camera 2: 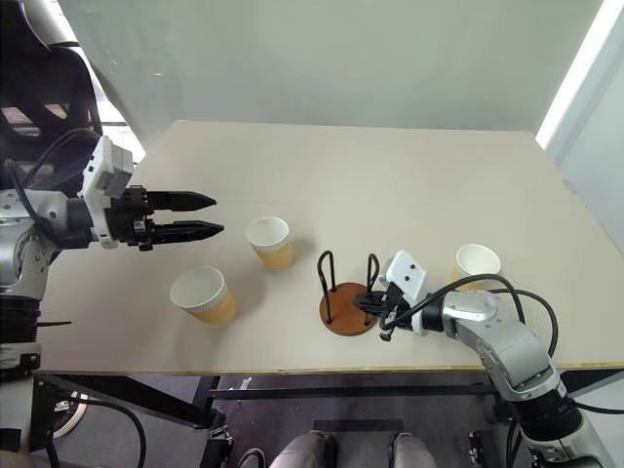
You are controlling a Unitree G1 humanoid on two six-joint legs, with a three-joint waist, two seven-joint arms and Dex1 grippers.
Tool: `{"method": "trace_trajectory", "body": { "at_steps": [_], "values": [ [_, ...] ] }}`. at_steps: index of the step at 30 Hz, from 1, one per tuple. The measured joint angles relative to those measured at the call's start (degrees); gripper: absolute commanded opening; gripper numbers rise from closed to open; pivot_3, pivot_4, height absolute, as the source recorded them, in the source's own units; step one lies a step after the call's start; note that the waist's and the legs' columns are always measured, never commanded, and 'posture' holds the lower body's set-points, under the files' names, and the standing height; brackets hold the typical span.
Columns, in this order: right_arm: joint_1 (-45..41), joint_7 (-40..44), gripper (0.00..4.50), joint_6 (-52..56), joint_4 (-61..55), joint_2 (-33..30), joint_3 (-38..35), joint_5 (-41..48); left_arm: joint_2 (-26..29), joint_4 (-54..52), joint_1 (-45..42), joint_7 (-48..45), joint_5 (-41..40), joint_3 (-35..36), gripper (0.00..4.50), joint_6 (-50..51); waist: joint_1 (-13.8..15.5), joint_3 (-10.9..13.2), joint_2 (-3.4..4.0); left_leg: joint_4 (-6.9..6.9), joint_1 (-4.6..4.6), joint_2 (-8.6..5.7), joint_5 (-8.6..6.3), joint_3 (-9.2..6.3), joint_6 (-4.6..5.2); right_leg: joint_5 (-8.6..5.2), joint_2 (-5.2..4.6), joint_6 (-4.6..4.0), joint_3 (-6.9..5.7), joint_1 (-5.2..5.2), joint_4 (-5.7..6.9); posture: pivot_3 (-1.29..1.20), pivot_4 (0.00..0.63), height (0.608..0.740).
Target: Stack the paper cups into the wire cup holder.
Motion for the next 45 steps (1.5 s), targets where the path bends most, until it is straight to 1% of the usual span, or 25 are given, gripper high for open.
{"method": "trace_trajectory", "body": {
  "at_steps": [10, 12, 13, 16, 20, 22, 23, 24, 25, 26, 27, 29, 32, 35, 37, 39, 40, 42, 45],
  "values": [
    [0.0, 0.1, 0.03, -0.5, -0.1, 0.0, 0.5, -0.9, -0.3, 0.8, -0.8, -0.6, 0.1, -0.2, 3.06, -0.5, 0.0, 0.0, -0.01, -0.07, -0.01, 0.0, -0.04, 0.0, -0.03, -0.02, 0.0, 0.04, -0.01, -0.03, -0.02, 0.0, 0.15, 0.74],
    [0.0, 0.4, 0.56, -0.5, -0.1, 0.0, 0.5, -0.9, -0.3, 0.9, -0.8, -0.6, 0.1, -0.2, 3.06, -0.5, 0.0, 0.0, -0.01, -0.07, -0.01, 0.0, -0.04, -0.01, -0.03, -0.02, 0.01, 0.04, -0.01, -0.03, -0.02, 0.0, 0.15, 0.74],
    [0.0, 0.7, 0.75, -0.5, -0.2, 0.0, 0.6, -0.9, -0.3, 0.9, -0.8, -0.6, 0.1, -0.2, 3.06, -0.6, 0.0, 0.0, -0.01, -0.07, -0.01, 0.0, -0.04, 0.0, -0.03, -0.02, 0.0, 0.04, -0.01, -0.03, -0.02, 0.0, 0.15, 0.74],
    [0.0, 1.6, 1.74, -0.5, -0.2, -0.1, 0.8, -0.8, -0.3, 0.9, -0.9, -0.6, 0.2, -0.2, 3.06, -0.6, 0.0, 0.0, -0.01, -0.07, -0.01, 0.0, -0.03, -0.01, -0.03, -0.02, 0.0, 0.04, -0.01, -0.02, -0.02, 0.0, 0.15, 0.74],
    [0.0, 2.1, 3.2, -0.5, -0.8, -0.4, 0.8, -0.9, -0.3, 1.0, -1.0, -0.7, 1.0, -0.2, 3.06, -0.8, 0.0, 0.0, -0.01, -0.07, -0.01, 0.0, -0.03, 0.0, -0.03, -0.02, 0.01, 0.04, -0.01, -0.03, -0.02, 0.0, 0.15, 0.74],
    [0.0, 2.6, 3.91, -0.3, -1.6, -2.2, 0.8, -0.9, -0.4, 1.2, -1.3, -0.8, 1.2, -0.3, 3.06, -0.9, 0.1, 0.0, -0.01, -0.07, -0.03, 0.0, -0.03, -0.01, -0.03, -0.03, 0.0, 0.04, -0.01, -0.02, -0.03, 0.0, 0.15, 0.74],
    [0.1, 3.3, 4.23, 0.2, -2.2, -4.6, 0.7, -0.9, -0.4, 1.3, -1.5, -0.9, 1.2, -0.3, 3.06, -1.1, 0.2, 0.0, -0.02, -0.06, -0.06, -0.01, -0.04, 0.0, -0.03, -0.03, 0.0, 0.04, -0.01, -0.02, -0.06, 0.0, 0.15, 0.74],
    [0.2, 3.7, 4.46, 0.6, -2.6, -6.0, 0.4, -0.9, -0.4, 1.4, -1.6, -1.0, 1.3, -0.3, 3.06, -1.2, 0.2, 0.0, -0.03, -0.06, -0.06, -0.01, -0.04, 0.0, -0.02, -0.03, 0.0, 0.04, -0.01, 0.0, -0.08, 0.0, 0.15, 0.74],
    [0.5, 4.4, 4.46, 1.3, -3.3, -7.9, -0.3, -0.7, -0.5, 1.6, -1.9, -1.2, 1.3, -0.4, 3.06, -1.3, 0.2, 0.0, -0.05, -0.05, -0.07, -0.01, -0.05, 0.0, -0.03, -0.03, 0.0, 0.04, 0.0, 0.0, -0.09, 0.0, 0.15, 0.74],
    [1.0, 5.6, 4.46, 2.5, -4.4, -11.0, -1.4, 0.1, -0.4, 1.9, -2.5, -1.7, 1.4, -0.6, 3.06, -1.6, 0.3, 0.0, -0.04, -0.05, -0.18, -0.03, -0.04, 0.0, -0.02, -0.03, -0.01, 0.05, 0.0, -0.07, -0.1, 0.0, 0.15, 0.74],
    [1.9, 7.2, 4.46, 3.5, -5.7, -15.2, -3.1, 0.7, -0.3, 2.3, -3.2, -2.3, 1.4, -0.7, 3.06, -1.8, 0.5, 0.0, -0.04, -0.04, -0.27, -0.04, -0.04, 0.0, -0.02, -0.04, -0.01, 0.05, 0.0, -0.13, -0.11, 0.0, 0.15, 0.74],
    [3.9, 10.5, 4.46, 5.2, -7.4, -24.4, -8.7, 1.5, 1.1, 3.1, -4.2, -3.6, 1.5, -0.5, 3.06, -2.3, 0.7, 0.0, -0.1, -0.06, -0.36, -0.04, -0.09, -0.01, -0.08, -0.07, -0.01, 0.08, 0.01, -0.19, -0.15, 0.0, 0.15, 0.74],
    [5.9, 14.5, 4.46, 5.6, -9.7, -32.0, -15.9, 2.8, 1.9, 3.5, -6.0, -5.1, 1.6, -0.5, 3.06, -2.9, 0.6, 0.0, -0.17, -0.19, -0.31, -0.03, -0.13, -0.03, -0.13, -0.17, 0.0, 0.15, 0.02, -0.23, -0.14, 0.0, 0.15, 0.74],
    [5.4, 19.0, 4.46, 5.6, -10.0, -37.5, -22.5, 5.0, 2.1, 3.8, -6.9, -6.2, 1.8, -0.6, 3.06, -3.3, 0.5, 0.0, -0.13, -0.3, -0.32, -0.03, -0.14, 0.0, -0.15, -0.24, 0.0, 0.24, 0.07, -0.31, -0.11, 0.0, 0.15, 0.74],
    [4.2, 20.6, 4.46, 5.0, -9.4, -39.8, -25.4, 5.3, 2.0, 4.0, -7.0, -6.3, 2.0, -0.6, 3.06, -3.6, 0.4, 0.0, -0.16, -0.35, -0.29, -0.02, -0.15, -0.02, -0.16, -0.3, 0.03, 0.28, 0.06, -0.31, -0.11, 0.0, 0.15, 0.74],
    [3.2, 21.5, 4.46, 3.7, -7.8, -40.7, -26.0, 5.2, 1.4, 4.1, -7.0, -6.4, 2.1, -0.7, 3.06, -3.6, 0.3, 0.0, -0.17, -0.35, -0.3, -0.02, -0.18, -0.04, -0.12, -0.36, 0.03, 0.35, 0.06, -0.3, -0.11, 0.0, 0.15, 0.74],
    [3.3, 21.8, 4.46, 1.8, -6.2, -41.4, -25.1, 3.8, 0.6, 4.1, -7.0, -6.2, 2.0, -0.7, 3.06, -3.7, 0.3, 0.0, -0.16, -0.32, -0.29, -0.03, -0.2, -0.03, -0.06, -0.39, 0.02, 0.4, 0.07, -0.28, -0.1, 0.0, 0.15, 0.74],
    [3.4, 21.8, 4.46, -1.8, -2.2, -42.2, -21.0, -0.1, -1.3, 4.1, -7.0, -5.6, 2.0, -0.9, 3.06, -3.6, 0.4, 0.0, -0.18, -0.15, -0.29, -0.02, -0.24, -0.07, 0.09, -0.4, 0.02, 0.45, 0.04, -0.21, -0.08, 0.0, 0.15, 0.74],
    [2.9, 21.9, 4.46, -5.5, 2.8, -41.0, -15.1, -4.1, -3.0, 3.0, -6.4, -4.5, 1.5, -1.0, 3.06, -2.5, 0.5, 0.0, -0.16, 0.03, -0.35, -0.03, 0.05, -0.06, 0.82, -0.21, 0.01, 0.83, 0.03, -0.18, -0.08, 0.0, 0.15, 0.74]
  ]
}}
